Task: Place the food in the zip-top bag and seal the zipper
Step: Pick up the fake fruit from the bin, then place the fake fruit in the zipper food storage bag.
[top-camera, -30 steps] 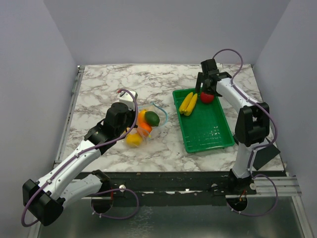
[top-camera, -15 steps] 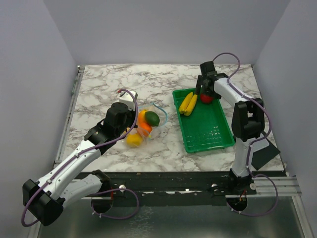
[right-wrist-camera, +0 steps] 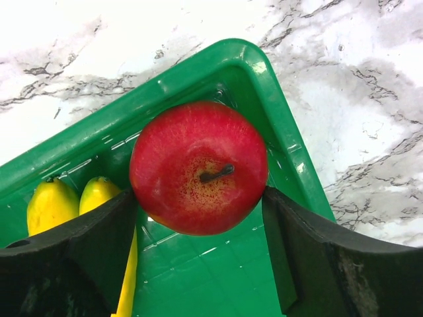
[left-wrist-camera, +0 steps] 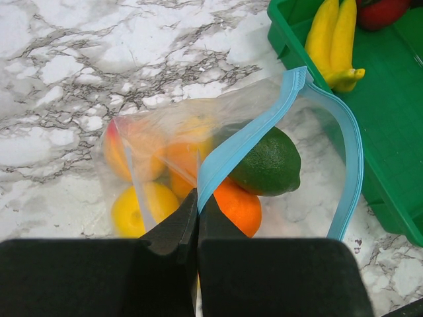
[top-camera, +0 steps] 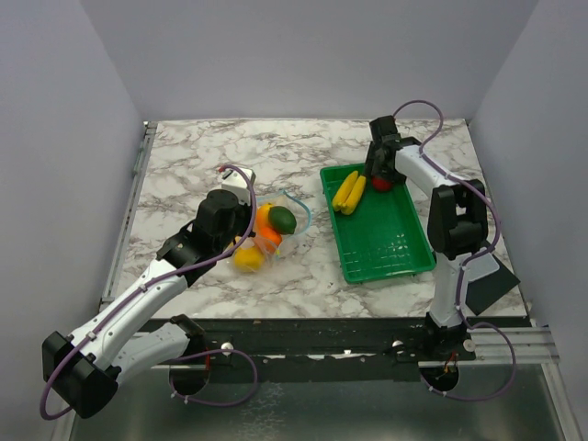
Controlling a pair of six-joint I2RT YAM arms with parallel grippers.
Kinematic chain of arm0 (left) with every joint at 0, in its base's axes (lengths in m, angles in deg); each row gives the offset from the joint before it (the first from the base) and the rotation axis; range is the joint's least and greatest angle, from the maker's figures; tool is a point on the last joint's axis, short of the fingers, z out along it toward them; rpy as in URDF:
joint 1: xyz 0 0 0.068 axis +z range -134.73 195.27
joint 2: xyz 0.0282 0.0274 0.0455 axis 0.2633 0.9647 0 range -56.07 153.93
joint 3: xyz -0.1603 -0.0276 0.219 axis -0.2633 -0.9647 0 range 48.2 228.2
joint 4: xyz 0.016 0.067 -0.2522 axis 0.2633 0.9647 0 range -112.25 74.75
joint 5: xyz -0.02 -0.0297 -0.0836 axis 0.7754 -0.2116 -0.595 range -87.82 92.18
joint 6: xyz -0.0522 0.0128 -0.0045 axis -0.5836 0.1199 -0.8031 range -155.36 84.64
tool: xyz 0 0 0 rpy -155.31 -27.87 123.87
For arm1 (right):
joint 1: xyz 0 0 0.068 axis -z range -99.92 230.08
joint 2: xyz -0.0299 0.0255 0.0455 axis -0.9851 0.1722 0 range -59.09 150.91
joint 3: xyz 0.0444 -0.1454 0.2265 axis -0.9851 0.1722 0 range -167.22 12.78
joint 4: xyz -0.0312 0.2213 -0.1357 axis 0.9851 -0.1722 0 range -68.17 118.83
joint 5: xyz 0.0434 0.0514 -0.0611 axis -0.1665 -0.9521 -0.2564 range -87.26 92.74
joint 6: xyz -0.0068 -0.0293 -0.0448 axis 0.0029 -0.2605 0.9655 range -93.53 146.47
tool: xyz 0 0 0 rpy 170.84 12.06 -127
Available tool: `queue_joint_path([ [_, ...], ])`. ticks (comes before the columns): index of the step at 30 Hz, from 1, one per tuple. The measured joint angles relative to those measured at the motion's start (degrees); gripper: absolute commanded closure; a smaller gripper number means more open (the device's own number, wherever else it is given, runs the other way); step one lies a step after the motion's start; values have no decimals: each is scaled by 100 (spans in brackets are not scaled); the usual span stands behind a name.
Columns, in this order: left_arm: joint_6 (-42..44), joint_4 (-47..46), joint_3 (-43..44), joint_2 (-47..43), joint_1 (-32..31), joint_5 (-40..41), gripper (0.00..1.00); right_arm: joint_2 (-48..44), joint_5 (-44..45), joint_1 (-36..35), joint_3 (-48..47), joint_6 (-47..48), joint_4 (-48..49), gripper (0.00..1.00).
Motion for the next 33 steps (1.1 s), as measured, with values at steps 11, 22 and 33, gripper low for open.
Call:
queue_joint_path([
  [11,17,0,0,7,11,-68,100,-81,-74,33,122,-7,142,68],
  [22,13,0,0,7,22,-68,100,-1690,-713,28,1202,7,330,75],
  [33,11,0,0,7,24,-68,100,-3366,-1950,-243,1950,363,468,75],
])
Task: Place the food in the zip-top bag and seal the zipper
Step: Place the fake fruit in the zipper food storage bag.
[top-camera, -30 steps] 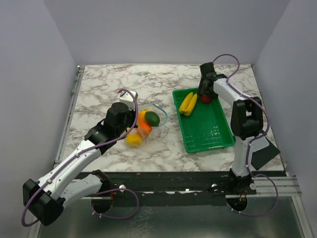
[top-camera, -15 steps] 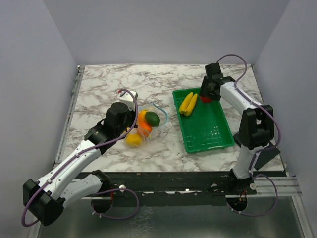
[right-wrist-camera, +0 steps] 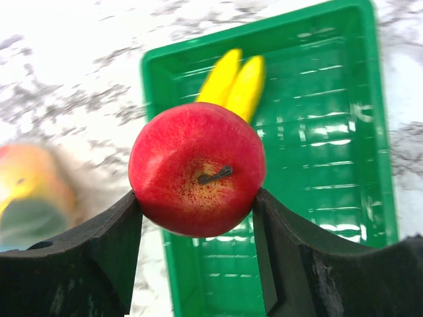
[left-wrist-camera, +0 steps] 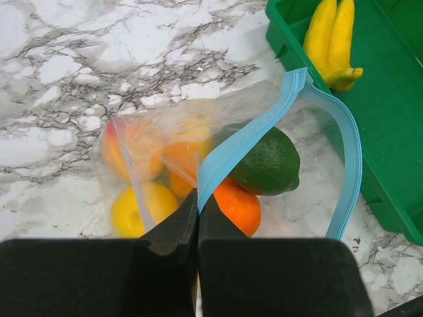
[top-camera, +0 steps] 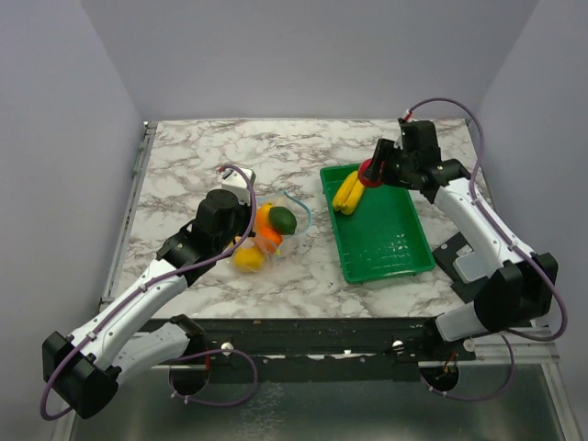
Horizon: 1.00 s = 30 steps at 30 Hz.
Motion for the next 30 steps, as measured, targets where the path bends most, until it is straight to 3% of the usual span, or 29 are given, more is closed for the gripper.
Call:
queue_joint_path([
  [11,0,0,0,0,9,0,100,-1187,-1099,-1034,94,247,74,75],
  [19,0,2,-4,-31,13,2,100,-1108,-1320,-1891,83,273,162,75],
  [30,0,2,-7,-57,13,0,100,-323,-1176,-3034,-264,319,286,75],
])
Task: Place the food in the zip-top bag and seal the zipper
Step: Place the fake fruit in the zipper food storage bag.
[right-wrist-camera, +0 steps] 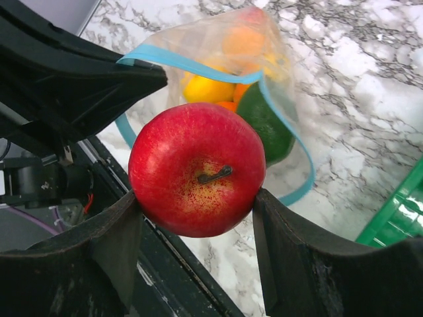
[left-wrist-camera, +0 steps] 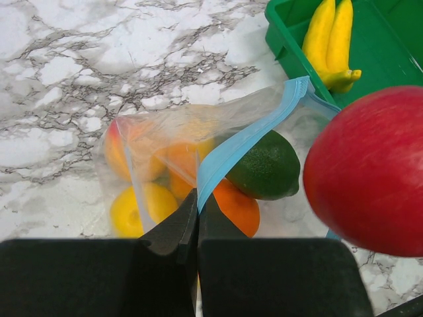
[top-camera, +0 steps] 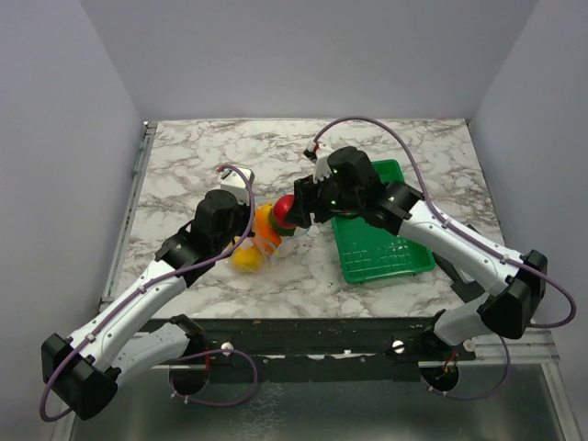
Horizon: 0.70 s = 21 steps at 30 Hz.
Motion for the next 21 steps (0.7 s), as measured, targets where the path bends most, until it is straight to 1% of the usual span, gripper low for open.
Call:
queue_joint_path([
  [5,0,0,0,0,0,-9,100,317,219,-258,-166,44,61,75],
  [16,0,0,0,0,0,-13,100,1047,424,-345,-400,101,216,72],
  [19,0,0,0,0,0,-13,100,1191,422,-422,-487,98,278,69],
  [21,0,0,0,0,0,-13,100,1274,417,-481,-555,96,321,65],
])
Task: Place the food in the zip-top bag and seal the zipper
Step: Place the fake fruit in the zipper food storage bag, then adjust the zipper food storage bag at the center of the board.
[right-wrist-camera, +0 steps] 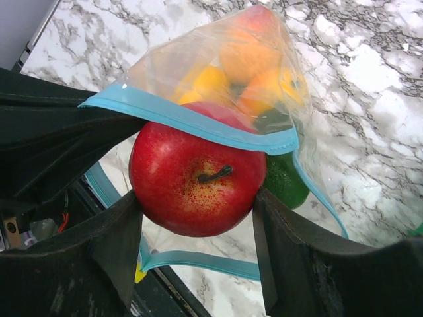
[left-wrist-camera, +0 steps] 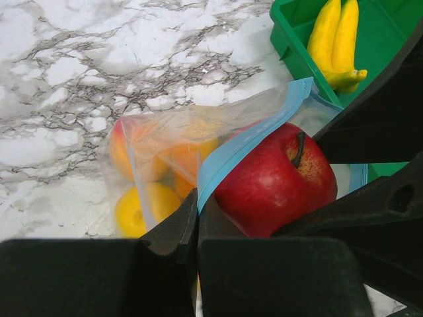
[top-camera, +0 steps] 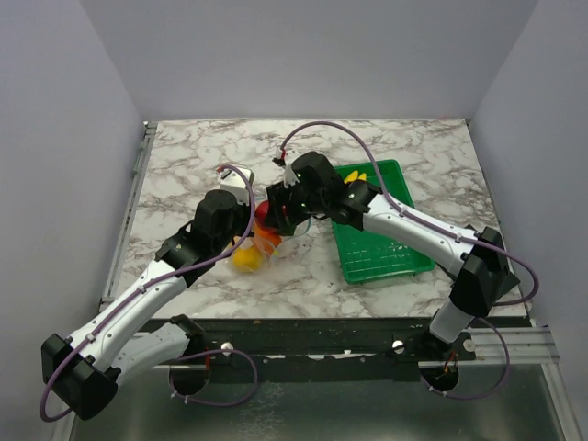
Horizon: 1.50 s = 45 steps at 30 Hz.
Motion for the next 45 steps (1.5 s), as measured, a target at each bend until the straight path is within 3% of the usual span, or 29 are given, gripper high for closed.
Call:
queue_joint_path([
  [10,0,2,0,0,31,2,100,310,-9,-66,-90,-39,57,25],
  [14,0,2,0,0,33,0,100,321,-15,-90,-90,-96,72,14],
  [19,0,0,0,2,31,-2,100,299,-28,-92,-87,-136,149,7],
  [32,0,0,-2,13,31,-2,100,-623,243,-92,225,-363,142,7],
  [45,-2,0,-2,48,31,-4,100,-1276,1602,-92,1106,-1510,-378,27],
])
